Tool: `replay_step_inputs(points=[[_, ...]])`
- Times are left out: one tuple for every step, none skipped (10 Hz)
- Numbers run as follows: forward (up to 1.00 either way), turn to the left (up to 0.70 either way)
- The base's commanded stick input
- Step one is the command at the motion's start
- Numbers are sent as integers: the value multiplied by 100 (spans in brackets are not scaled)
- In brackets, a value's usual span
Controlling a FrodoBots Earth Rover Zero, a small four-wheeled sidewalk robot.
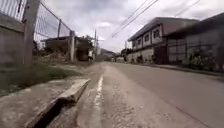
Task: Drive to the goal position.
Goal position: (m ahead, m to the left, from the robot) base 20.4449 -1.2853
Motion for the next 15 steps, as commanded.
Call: replay_step_inputs(points=[[70, 2], [70, 6], [70, 17], [70, 30], [70, 28], [70, 8], [70, 0], [70, 0], [70, 0], [70, 0], [70, 0], [70, 0], [70, 0], [70, 0], [70, 0]])
